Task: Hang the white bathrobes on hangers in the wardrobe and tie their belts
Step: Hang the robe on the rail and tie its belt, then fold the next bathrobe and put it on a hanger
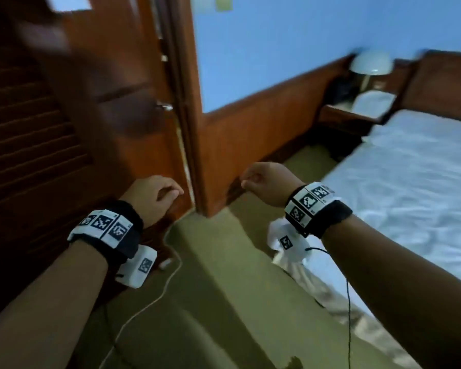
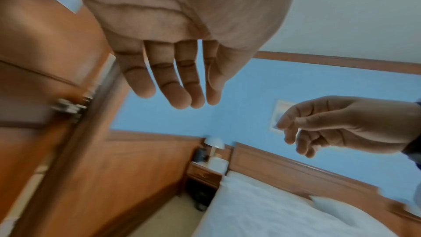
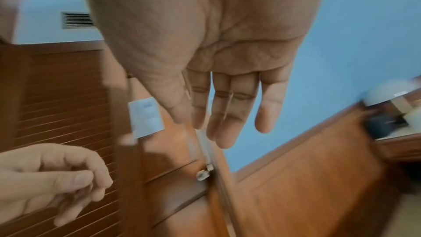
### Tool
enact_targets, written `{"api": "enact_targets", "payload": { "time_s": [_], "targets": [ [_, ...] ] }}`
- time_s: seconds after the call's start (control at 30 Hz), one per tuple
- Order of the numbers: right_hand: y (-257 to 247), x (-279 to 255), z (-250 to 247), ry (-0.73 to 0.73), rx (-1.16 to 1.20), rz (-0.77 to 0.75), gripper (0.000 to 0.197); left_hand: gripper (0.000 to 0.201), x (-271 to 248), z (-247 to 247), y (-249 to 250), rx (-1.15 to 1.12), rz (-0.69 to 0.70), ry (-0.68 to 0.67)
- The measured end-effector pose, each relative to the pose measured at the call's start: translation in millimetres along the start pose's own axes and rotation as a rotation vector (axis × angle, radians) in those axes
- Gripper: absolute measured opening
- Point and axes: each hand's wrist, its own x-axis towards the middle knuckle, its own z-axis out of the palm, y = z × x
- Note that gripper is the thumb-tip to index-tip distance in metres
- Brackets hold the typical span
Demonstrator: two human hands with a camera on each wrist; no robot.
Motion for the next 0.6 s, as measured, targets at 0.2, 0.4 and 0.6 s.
{"api": "enact_targets", "payload": {
  "time_s": [0.2, 0.4, 0.6],
  "targets": [
    [223, -158, -109, 0.263, -0.007, 0.436, 0.013, 0.019, 118, 186, 224, -0.104, 0.39, -0.275],
    [367, -354, -192, 0.459, 0.014, 0.864, 0.011, 0.014, 145, 329, 488, -0.22, 0.723, -0.541],
    [424, -511, -237, 0.67, 0.005, 1.138, 0.011, 0.016, 122, 424, 683, -0.256, 1.05, -0.757]
  ]
}}
